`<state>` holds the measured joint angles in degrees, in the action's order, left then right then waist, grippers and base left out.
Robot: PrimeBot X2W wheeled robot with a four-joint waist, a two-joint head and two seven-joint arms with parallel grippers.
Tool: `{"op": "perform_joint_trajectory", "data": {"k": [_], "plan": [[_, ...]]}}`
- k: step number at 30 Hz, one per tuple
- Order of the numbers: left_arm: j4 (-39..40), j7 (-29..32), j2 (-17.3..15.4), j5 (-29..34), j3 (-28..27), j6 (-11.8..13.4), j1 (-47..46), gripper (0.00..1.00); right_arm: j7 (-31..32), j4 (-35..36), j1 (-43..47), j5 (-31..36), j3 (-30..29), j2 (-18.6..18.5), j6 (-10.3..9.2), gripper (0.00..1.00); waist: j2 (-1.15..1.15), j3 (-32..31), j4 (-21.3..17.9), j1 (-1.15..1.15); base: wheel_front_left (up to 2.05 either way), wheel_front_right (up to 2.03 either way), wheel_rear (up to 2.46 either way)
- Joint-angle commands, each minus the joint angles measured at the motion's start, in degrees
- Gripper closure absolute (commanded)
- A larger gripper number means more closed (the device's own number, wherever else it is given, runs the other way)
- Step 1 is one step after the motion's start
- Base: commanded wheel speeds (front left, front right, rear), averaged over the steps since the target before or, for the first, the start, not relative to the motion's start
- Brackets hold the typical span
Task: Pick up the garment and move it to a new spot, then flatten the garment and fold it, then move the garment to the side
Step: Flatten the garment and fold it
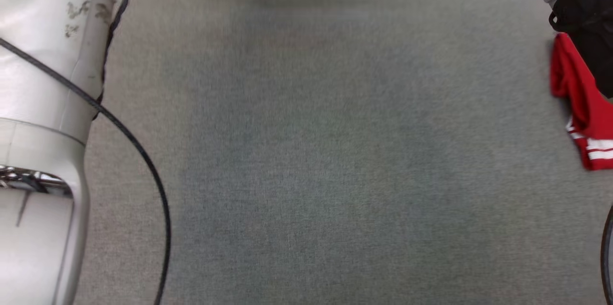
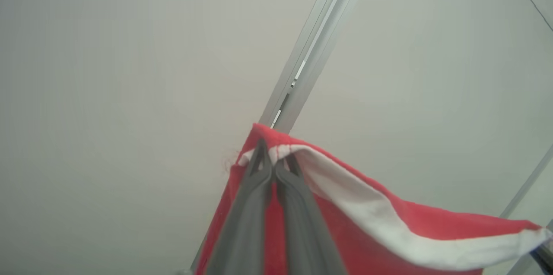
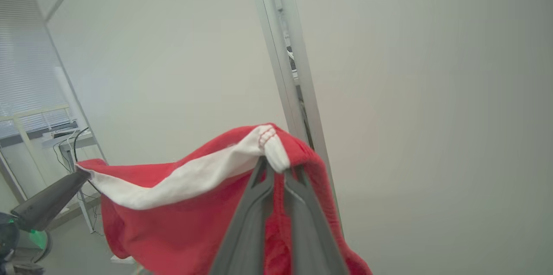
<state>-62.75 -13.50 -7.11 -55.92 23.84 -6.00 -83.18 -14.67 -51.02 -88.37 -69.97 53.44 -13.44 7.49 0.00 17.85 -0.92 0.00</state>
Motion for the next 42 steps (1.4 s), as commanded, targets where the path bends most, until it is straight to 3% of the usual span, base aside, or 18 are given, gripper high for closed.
{"op": "perform_joint_trajectory", "data": {"k": [1,8,15,27,34,42], "plan": [[-0.5,-0.6,0.6,0.3,-0.2,-0.3,-0.5,1.00,-0.5,-0.5,0.0,0.9,0.2,-0.2,0.00,1.00,0.00,4.7,1.8,0.00,0.00,0.00,0.00],[-2.0,-1.7,3.0,0.9,-2.3,-1.1,1.5,1.00,-0.5,-0.3,5.1,6.0,-8.5,0.2,0.00,1.00,0.00,9.2,3.4,0.00,0.00,0.00,0.00],[-2.1,-1.7,3.4,4.8,-4.7,-1.3,8.2,1.00,-0.5,-0.6,13.8,8.9,-8.2,1.0,0.00,1.00,0.00,10.2,3.7,0.00,0.00,0.00,0.00],[-5.6,-1.7,2.5,10.5,-4.6,-1.6,20.0,1.00,-0.5,3.5,26.5,-0.8,-3.5,2.2,0.00,1.00,0.00,5.7,2.3,0.00,0.00,0.00,0.00],[-7.1,-1.7,1.2,12.9,-4.8,-1.5,29.4,1.00,1.7,5.7,34.2,-9.9,1.0,0.6,0.00,1.00,0.00,0.1,2.2,0.00,0.00,0.00,0.00],[-6.1,-1.7,-0.2,16.7,-4.6,-0.4,37.0,1.00,2.8,6.1,39.9,-13.1,5.6,-1.3,0.00,1.00,0.00,-4.3,2.5,0.00,0.00,0.00,0.00]]}}
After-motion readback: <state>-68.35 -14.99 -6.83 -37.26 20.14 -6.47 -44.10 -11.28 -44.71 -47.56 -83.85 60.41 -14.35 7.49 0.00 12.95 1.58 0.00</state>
